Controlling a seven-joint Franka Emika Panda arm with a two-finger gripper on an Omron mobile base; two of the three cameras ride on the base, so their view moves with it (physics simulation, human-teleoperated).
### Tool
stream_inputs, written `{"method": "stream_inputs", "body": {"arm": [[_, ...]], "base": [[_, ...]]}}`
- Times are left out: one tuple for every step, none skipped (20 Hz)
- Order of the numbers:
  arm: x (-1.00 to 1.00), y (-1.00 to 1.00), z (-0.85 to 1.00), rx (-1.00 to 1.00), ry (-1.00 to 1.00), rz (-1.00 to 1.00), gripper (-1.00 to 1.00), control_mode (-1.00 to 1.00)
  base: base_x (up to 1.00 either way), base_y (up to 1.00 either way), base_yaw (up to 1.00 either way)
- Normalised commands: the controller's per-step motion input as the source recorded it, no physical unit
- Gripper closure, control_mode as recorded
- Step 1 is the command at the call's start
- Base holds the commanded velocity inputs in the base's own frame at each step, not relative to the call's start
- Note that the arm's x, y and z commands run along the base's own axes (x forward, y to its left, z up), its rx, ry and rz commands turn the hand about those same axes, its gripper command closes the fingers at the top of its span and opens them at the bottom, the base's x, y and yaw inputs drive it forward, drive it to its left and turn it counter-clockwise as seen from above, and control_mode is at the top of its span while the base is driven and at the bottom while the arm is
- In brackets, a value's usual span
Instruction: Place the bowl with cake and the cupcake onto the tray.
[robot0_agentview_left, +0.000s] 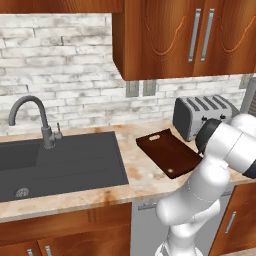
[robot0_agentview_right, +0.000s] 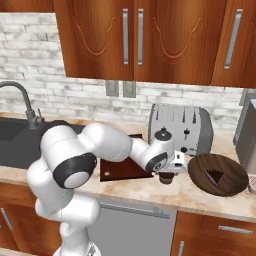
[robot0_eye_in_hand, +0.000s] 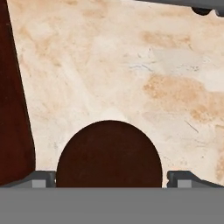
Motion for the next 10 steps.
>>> {"method": "stream_inputs", "body": {"arm": [[0.01,-0.02,-0.19,0.02,0.01,0.0,-1.0,-1.0],[0.01,-0.02,-0.21,0.02,0.01,0.0,-1.0,-1.0],[0.04,-0.02,-0.21,0.02,0.02,0.0,-1.0,-1.0],[0.03,-0.01,-0.21,0.02,0.02,0.0,-1.0,-1.0],[0.03,0.0,-0.21,0.02,0.02,0.0,-1.0,-1.0],[0.04,0.0,-0.21,0.02,0.02,0.0,-1.0,-1.0],[0.04,0.0,-0.21,0.02,0.02,0.0,-1.0,-1.0],[0.04,0.0,-0.21,0.02,0.02,0.0,1.0,-1.0],[0.01,0.0,-0.2,0.03,0.01,0.0,1.0,-1.0],[0.0,0.0,-0.11,0.0,0.0,0.0,1.0,-1.0]], "base": [[0.0,0.0,0.0],[0.0,0.0,0.0],[0.0,0.0,0.0],[0.0,0.0,0.0],[0.0,0.0,0.0],[0.0,0.0,0.0],[0.0,0.0,0.0],[0.0,0.0,0.0],[0.0,0.0,0.0],[0.0,0.0,0.0]]}}
